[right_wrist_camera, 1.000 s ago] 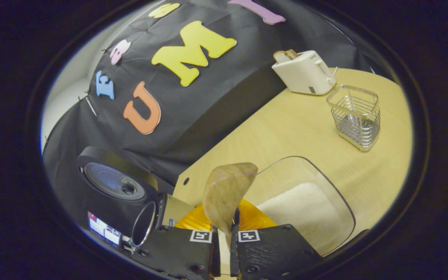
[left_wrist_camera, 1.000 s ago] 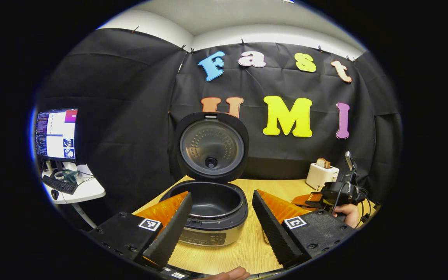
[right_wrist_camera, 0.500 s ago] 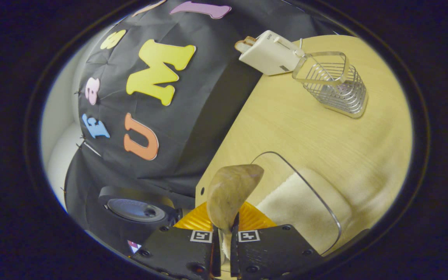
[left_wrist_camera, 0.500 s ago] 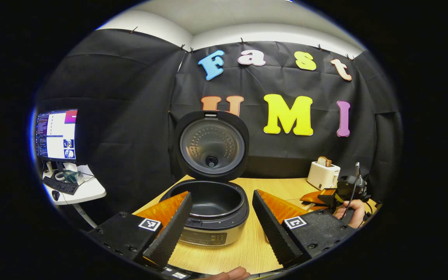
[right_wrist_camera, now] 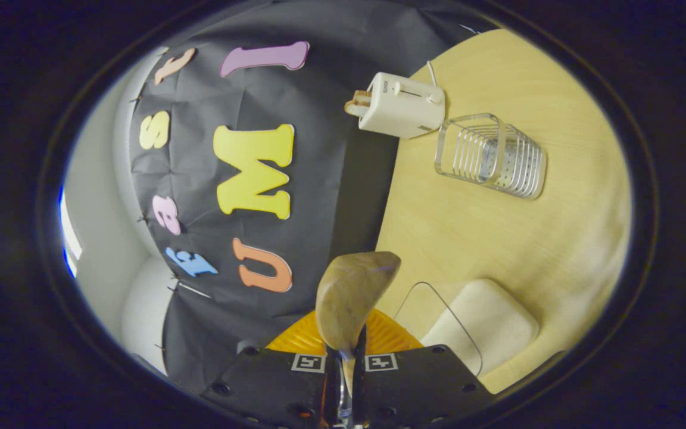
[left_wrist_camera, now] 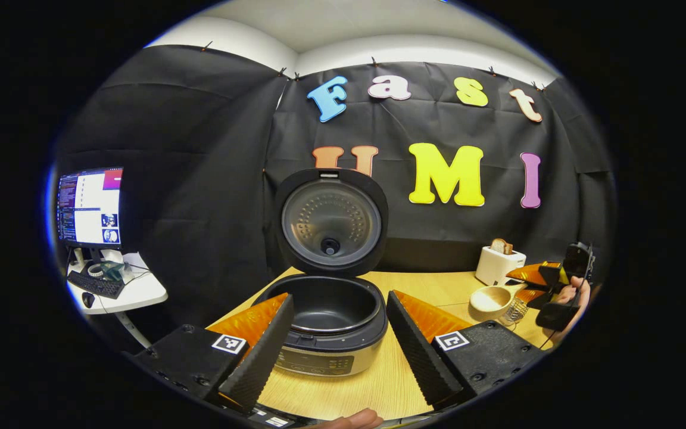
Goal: Close the left gripper, press the button to open the rice cooker; take a wooden spoon from the chopstick holder with the right hand, scoop a spoonful of rice and pour it into the rice cooker, then put the wooden spoon back into the chopstick holder.
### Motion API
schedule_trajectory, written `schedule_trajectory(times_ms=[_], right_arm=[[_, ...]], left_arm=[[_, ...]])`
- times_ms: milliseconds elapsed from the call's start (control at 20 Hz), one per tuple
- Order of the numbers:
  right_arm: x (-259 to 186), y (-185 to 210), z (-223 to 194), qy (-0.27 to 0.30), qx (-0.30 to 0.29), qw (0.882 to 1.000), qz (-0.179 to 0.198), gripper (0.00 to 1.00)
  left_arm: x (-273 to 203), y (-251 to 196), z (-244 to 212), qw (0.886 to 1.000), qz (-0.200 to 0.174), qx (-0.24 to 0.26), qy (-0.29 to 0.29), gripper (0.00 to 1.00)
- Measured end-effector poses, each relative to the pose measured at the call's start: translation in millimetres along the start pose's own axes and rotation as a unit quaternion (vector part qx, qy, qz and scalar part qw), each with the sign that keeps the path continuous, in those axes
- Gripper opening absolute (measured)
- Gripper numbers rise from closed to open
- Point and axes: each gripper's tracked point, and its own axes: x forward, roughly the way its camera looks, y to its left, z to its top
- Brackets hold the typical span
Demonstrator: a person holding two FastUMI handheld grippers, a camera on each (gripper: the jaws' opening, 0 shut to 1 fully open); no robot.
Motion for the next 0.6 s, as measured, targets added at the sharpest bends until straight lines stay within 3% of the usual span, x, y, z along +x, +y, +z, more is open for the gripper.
schedule_trajectory(times_ms=[200, 600], right_arm=[[7.1, 3.8, -14.7, 0.034, 0.032, 0.999, 0.006, 0.09], [26.4, 66.5, -78.3, 0.054, -0.048, 0.997, 0.019, 0.09]], left_arm=[[-0.7, 3.6, -0.3, 1.0, 0.005, 0.004, 0.0, 0.99], [-7.1, 25.3, 5.7, 1.0, 0.014, -0.01, -0.01, 0.99]])
